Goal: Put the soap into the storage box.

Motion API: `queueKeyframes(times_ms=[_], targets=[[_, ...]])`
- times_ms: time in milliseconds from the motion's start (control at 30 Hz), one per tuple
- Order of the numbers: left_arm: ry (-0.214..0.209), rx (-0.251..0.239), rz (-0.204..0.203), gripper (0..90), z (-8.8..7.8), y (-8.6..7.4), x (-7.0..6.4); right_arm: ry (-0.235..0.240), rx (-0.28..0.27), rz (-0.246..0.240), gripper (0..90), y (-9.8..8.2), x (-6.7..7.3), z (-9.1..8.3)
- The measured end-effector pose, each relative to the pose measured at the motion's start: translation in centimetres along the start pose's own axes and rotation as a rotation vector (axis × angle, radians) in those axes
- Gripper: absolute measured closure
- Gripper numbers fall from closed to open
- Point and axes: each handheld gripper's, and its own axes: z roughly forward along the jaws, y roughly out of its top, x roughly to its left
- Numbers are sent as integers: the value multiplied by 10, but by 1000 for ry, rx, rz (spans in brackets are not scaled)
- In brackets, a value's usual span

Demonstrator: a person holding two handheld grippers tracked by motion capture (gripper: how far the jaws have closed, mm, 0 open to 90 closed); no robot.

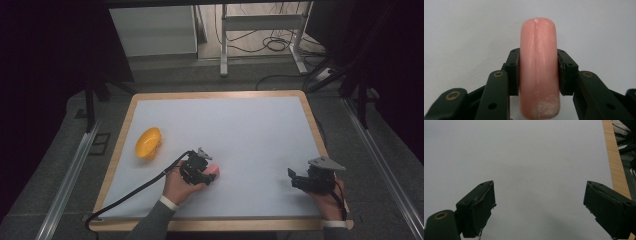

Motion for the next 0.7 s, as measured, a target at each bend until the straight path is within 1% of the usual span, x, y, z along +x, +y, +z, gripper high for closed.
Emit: queueKeyframes(times_ms=[133,333,600,700], targets=[[-14,-4,-3,602,-4,0,3,0,3,-1,101,0,0,0],[-10,-22,-13,602,-11,0,7,-1,1,0,102,0,0,0],[1,-57,-20,602,-26,-1,14,-2,0,3,102,0,-1,0],[4,-61,-21,603,-29,-1,16,-5,1,5,102,-1,-1,0]])
